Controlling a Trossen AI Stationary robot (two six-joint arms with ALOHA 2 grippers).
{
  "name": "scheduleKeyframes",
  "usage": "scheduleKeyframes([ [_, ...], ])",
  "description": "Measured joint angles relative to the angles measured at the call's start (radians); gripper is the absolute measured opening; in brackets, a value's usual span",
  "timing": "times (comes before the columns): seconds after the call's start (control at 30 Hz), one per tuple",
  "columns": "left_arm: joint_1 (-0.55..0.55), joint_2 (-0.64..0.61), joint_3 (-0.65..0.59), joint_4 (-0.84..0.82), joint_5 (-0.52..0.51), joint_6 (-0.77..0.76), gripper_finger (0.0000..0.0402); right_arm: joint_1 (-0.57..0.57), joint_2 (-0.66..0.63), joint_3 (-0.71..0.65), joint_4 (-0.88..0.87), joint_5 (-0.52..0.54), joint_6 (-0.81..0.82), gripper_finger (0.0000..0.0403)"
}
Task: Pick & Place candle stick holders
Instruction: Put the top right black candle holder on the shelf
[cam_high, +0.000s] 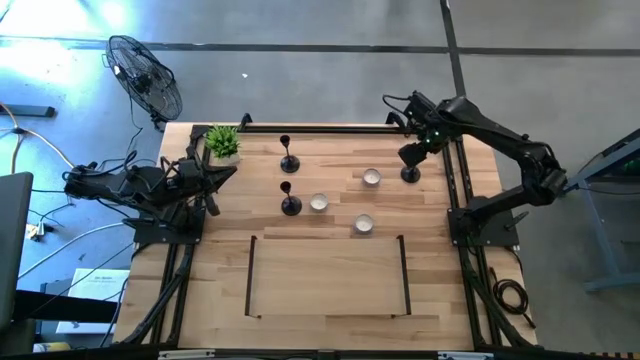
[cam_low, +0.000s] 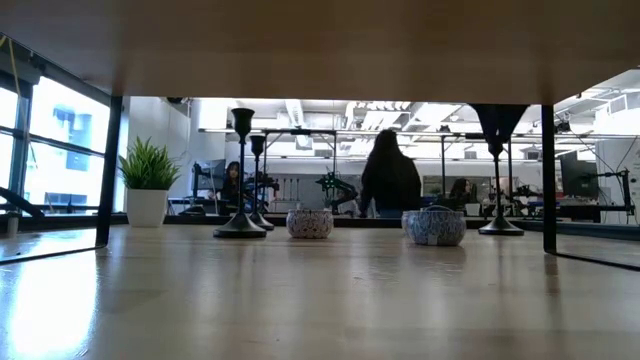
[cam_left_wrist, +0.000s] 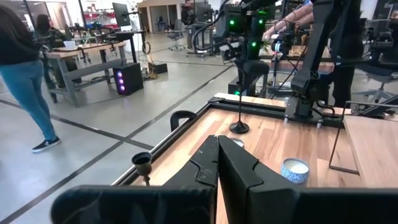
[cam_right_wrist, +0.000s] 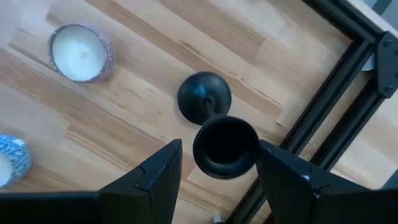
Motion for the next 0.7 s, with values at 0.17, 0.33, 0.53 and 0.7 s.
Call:
scheduleKeyframes([
  [0.17,0.000,0.000,0.000,0.000,0.000,0.000,0.0001,0.000,0.000,-0.028,0.036,-0.013,-0.011,0.0195],
  [0.33,0.000,0.000,0.000,0.000,-0.001,0.000,0.0001,0.000,0.000,-0.029,0.073,-0.013,-0.019,0.0195],
  [0.53,0.000,0.000,0.000,-0.009,-0.001,0.000,0.0001,0.000,0.000,-0.029,0.085,-0.005,-0.019,0.0194],
  [0.7,0.000,0.000,0.000,-0.019,-0.002,-0.004,0.0001,0.000,0.000,-0.029,0.084,0.014,-0.019,0.0186],
])
